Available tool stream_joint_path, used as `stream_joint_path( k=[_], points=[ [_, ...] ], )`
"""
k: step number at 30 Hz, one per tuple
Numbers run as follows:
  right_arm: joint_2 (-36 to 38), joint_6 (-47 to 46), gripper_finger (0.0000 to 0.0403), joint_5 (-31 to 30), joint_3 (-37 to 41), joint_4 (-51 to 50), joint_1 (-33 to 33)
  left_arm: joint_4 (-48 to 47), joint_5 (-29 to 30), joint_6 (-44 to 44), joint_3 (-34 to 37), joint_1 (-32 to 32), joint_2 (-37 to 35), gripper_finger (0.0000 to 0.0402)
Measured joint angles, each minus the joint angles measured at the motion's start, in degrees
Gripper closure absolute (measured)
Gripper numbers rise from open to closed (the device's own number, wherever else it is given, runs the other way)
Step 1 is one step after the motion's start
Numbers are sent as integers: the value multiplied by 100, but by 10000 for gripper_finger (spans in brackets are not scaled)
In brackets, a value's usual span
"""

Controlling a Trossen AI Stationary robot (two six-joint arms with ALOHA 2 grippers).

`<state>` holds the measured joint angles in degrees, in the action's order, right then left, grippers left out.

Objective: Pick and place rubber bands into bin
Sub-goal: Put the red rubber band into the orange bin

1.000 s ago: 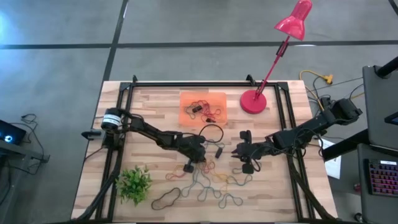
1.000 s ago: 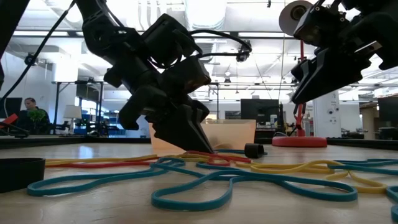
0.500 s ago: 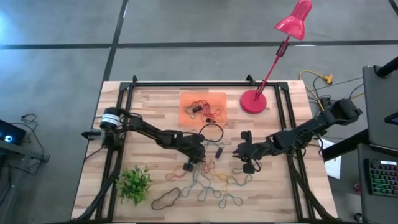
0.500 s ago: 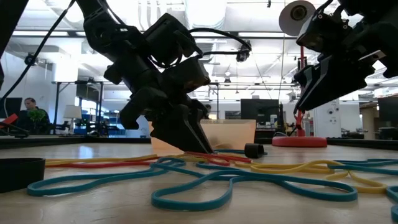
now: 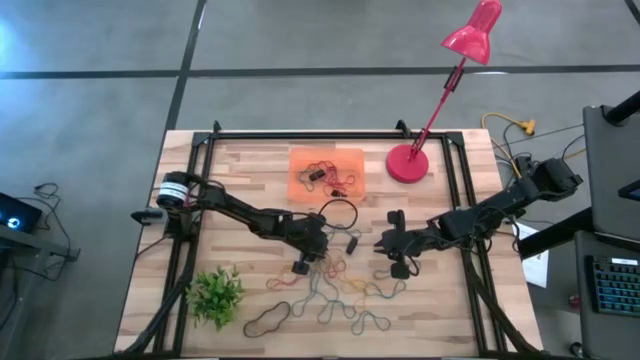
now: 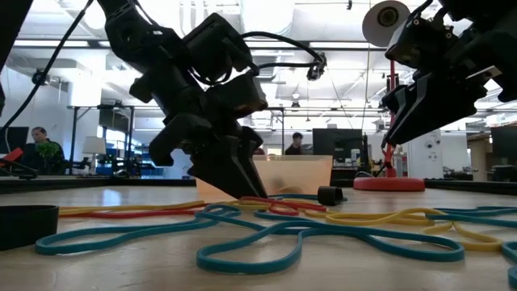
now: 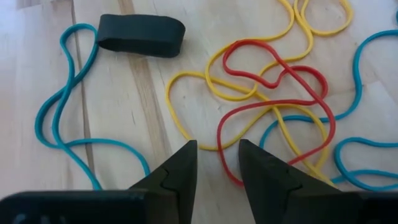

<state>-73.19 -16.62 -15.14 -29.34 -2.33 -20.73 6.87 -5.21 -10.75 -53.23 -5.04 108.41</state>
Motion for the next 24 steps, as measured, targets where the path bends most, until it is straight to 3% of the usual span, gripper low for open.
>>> stream_joint_path(
  k=[13,24],
  points=[
    [0,8,346,0,0,30,0,-131,-9,-6,20,4,-40,396],
    [0,8,346,-2,0,39,0,-141,126,-15,34,7,-194,401]
  ],
)
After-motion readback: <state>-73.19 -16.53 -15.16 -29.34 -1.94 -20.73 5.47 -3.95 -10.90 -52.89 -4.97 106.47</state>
